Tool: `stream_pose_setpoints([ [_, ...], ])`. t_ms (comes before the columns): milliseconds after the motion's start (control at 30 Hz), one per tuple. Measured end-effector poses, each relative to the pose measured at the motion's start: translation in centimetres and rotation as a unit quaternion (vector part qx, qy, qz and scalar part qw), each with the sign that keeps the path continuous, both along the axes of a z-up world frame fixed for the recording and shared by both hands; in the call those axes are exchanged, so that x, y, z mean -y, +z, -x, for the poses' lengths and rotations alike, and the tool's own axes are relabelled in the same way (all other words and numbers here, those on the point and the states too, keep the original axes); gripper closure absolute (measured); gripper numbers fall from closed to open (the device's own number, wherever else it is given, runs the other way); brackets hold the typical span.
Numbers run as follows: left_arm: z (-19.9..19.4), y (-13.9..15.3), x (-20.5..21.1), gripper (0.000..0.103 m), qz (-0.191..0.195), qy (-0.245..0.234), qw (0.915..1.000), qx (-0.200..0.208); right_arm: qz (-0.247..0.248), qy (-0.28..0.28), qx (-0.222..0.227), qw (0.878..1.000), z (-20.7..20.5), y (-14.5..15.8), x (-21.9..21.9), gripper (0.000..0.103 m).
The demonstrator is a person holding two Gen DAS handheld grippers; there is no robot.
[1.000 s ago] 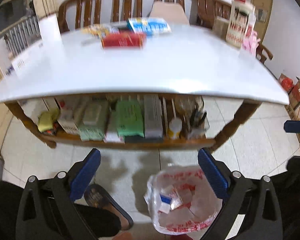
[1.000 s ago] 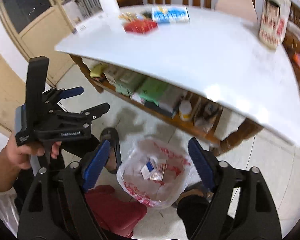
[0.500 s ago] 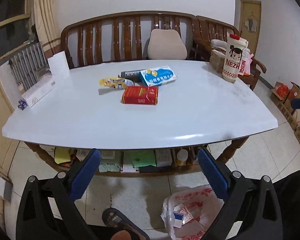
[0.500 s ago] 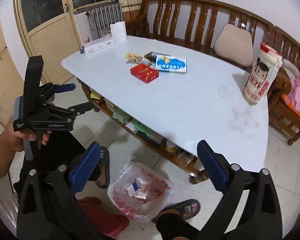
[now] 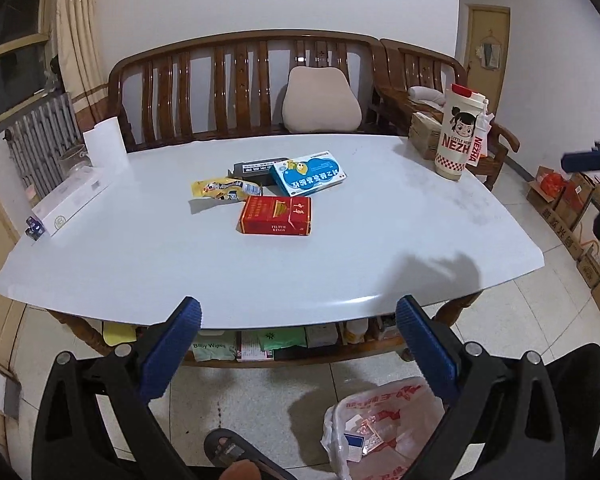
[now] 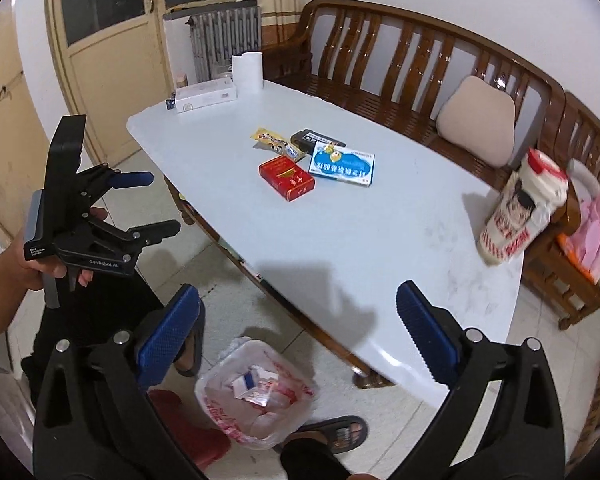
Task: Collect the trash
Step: 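Raise both tools back over the table toward the remaining items, then grasp the red cigarette box with the left tool while the right tool grasps the blue-and-white medicine box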
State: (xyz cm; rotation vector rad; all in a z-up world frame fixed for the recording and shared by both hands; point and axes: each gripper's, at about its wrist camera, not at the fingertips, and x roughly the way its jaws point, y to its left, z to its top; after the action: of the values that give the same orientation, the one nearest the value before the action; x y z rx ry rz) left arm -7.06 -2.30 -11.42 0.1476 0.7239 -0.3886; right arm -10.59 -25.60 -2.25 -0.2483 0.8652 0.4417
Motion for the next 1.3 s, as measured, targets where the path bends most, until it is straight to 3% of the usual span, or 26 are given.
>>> stream_pose_setpoints([
  [333,-3.7,-0.7,1.4,0.008,0.000,-0.017,0.9998,-0.014,0.018,0.024,-0.012,0.999,-6.4,0.1,-1.0,0.007],
  [667,-9.3,-3.3,3.2,0.008,-0.014,-0.025,0.9993,-0.021,0.073,0.078,-0.029,0.994,-15.6,-3.2,-2.2,0.007],
  [900,-13.2,-4.9,3.7,0.008,0.012,-0.047,0.9979,-0.044,0.139,0.167,-0.018,0.976,-21.3,-6.3,-4.4,0.007],
  [1133,-16.6,-6.7,4.9,0.008,-0.001,-0.061,0.9967,-0.053,0.192,0.251,-0.038,0.948,-26.3,-10.7,-6.2,0.007],
  [1300,-17.6,-7.4,5.1,0.008,-0.004,-0.056,0.9970,-0.053,0.203,0.281,-0.049,0.937,-28.5,-12.7,-6.9,0.007],
])
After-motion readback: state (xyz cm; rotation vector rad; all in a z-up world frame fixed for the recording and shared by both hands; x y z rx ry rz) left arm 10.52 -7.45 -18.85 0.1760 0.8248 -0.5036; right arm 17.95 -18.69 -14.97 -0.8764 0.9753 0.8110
